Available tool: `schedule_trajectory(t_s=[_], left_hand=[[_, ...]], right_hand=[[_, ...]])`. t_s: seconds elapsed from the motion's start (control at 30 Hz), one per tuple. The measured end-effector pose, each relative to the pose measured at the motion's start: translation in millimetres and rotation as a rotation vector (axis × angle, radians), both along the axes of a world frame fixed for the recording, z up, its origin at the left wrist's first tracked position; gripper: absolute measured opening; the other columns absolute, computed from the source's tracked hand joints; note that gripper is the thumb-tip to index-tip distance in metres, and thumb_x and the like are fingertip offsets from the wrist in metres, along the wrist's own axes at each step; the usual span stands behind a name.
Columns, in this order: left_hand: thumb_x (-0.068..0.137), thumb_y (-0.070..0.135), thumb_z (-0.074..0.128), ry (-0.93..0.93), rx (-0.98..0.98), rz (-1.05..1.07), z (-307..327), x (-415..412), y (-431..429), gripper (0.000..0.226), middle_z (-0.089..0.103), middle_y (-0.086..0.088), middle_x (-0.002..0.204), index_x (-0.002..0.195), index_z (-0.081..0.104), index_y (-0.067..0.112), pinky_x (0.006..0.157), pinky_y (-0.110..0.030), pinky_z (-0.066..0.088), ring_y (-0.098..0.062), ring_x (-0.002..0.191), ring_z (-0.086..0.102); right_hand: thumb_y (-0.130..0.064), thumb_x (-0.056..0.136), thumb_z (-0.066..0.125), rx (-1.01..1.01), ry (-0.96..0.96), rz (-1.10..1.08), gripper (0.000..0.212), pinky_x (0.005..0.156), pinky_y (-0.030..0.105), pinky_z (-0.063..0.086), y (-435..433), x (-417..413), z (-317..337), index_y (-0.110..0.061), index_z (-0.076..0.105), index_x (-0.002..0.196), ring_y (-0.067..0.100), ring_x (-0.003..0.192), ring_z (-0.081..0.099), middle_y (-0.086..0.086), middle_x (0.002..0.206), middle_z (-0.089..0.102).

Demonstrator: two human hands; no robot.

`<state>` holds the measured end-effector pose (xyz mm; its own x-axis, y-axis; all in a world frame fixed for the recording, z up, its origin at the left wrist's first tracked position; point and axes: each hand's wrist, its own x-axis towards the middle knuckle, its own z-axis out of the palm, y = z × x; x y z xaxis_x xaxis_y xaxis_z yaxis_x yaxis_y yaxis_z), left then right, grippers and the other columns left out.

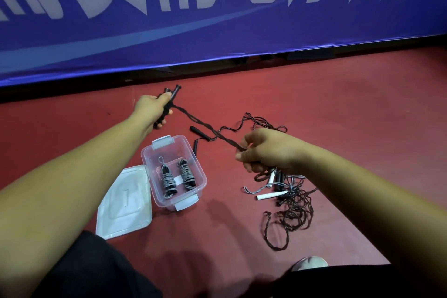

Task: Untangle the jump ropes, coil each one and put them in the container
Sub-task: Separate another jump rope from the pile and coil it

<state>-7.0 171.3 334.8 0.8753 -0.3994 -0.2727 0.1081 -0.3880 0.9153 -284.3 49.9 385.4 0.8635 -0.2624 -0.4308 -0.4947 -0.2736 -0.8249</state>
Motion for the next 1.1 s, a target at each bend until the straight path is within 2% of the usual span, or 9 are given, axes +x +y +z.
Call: schedule_trajectory(t_s=[0.23, 0.4, 0.47, 0.53, 0.63, 0.7, 0.8, 0.93, 1.1], left_hand=[[0.097, 0.043, 0.055, -0.001, 0.115, 0.096, -8.3, 22.4, 18.1, 0.036, 0.065, -0.007, 0.077, 0.078, 0.057, 0.012, 0.035, -0.013, 0.033, -0.017, 0.043, 0.044], [0.098, 0.041, 0.054, -0.1, 0.062, -0.08, 0.0, 9.1, 17.9, 0.025, 0.065, -0.007, 0.081, 0.093, 0.059, 0.017, 0.037, -0.016, 0.034, -0.014, 0.042, 0.046], [0.099, 0.038, 0.054, -0.107, 0.029, -0.281, 12.2, -10.4, 14.4, 0.02, 0.063, -0.006, 0.079, 0.098, 0.058, 0.019, 0.038, -0.017, 0.034, -0.014, 0.044, 0.047], [0.099, 0.036, 0.055, -0.089, 0.016, -0.465, 23.8, -36.5, 8.6, 0.019, 0.062, -0.005, 0.076, 0.094, 0.056, 0.019, 0.038, -0.018, 0.033, -0.015, 0.045, 0.047], [0.099, 0.036, 0.056, -0.053, -0.027, -0.674, 40.2, -82.7, -5.4, 0.02, 0.063, -0.005, 0.074, 0.093, 0.057, 0.017, 0.04, -0.02, 0.034, -0.016, 0.045, 0.047], [0.099, 0.036, 0.057, -0.038, -0.082, -0.763, 47.0, -104.6, -12.9, 0.026, 0.063, -0.009, 0.074, 0.098, 0.059, 0.01, 0.042, -0.021, 0.034, -0.018, 0.046, 0.047], [0.098, 0.037, 0.056, -0.02, -0.157, -0.787, 53.3, -114.4, -17.9, 0.028, 0.062, -0.012, 0.074, 0.098, 0.057, 0.009, 0.043, -0.023, 0.035, -0.02, 0.047, 0.048], [0.097, 0.032, 0.059, -0.003, -0.233, -0.679, 57.4, -106.1, -16.6, 0.019, 0.067, -0.009, 0.079, 0.099, 0.056, 0.013, 0.041, -0.022, 0.037, -0.021, 0.048, 0.05], [0.094, 0.032, 0.064, 0.01, -0.23, -0.606, 53.7, -99.1, -19.0, 0.022, 0.066, -0.005, 0.072, 0.115, 0.061, 0.033, 0.042, -0.02, 0.035, -0.018, 0.045, 0.049]], right_hand=[[-0.01, 0.1, 0.056, -0.149, -0.004, 0.042, 0.016, 0.048, 0.021, 0.041, 17.7, 5.5, -4.9, 0.002, 0.061, 0.091, 0.01, 0.049, 0.049, 0.006, 0.069, 0.061], [-0.024, 0.1, 0.057, -0.234, 0.103, 0.099, 0.024, 0.048, 0.025, 0.046, 24.1, -2.5, -12.6, -0.012, 0.053, 0.121, 0.014, 0.049, 0.056, 0.008, 0.073, 0.067], [-0.04, 0.096, 0.062, -0.356, 0.211, 0.166, 0.047, 0.068, 0.028, 0.054, 10.6, -7.4, -15.9, -0.022, 0.047, 0.137, 0.017, 0.074, 0.069, 0.014, 0.1, 0.073], [-0.046, 0.084, 0.076, -0.527, 0.223, 0.2, 0.092, 0.105, 0.029, 0.041, -2.1, -7.6, -19.8, -0.022, 0.025, 0.156, 0.021, 0.129, 0.054, 0.013, 0.148, 0.049], [-0.04, 0.069, 0.089, -0.256, -0.051, 0.015, 0.121, 0.115, 0.027, 0.027, -3.1, 4.8, -20.6, -0.027, 0.01, 0.16, 0.018, 0.147, 0.031, 0.0, 0.161, 0.03], [-0.028, 0.076, 0.086, 0.019, -0.239, -0.051, 0.09, 0.111, 0.034, 0.042, 2.8, 16.4, -23.6, -0.019, 0.037, 0.15, 0.018, 0.137, 0.048, -0.003, 0.144, 0.055], [-0.016, 0.096, 0.064, 0.163, -0.383, -0.158, 0.017, 0.072, 0.03, 0.051, 10.5, 20.9, -23.5, -0.006, 0.061, 0.109, 0.029, 0.099, 0.072, 0.007, 0.092, 0.075], [-0.017, 0.103, 0.052, 0.294, -0.404, -0.268, 0.016, 0.057, 0.039, 0.036, 5.5, 15.0, -21.5, -0.005, 0.055, 0.093, 0.02, 0.051, 0.057, -0.001, 0.055, 0.048], [-0.01, 0.099, 0.058, 0.206, -0.269, -0.21, 0.011, 0.073, 0.043, 0.057, -8.4, 5.3, -16.1, -0.003, 0.061, 0.091, 0.021, 0.059, 0.062, 0.006, 0.063, 0.057]])
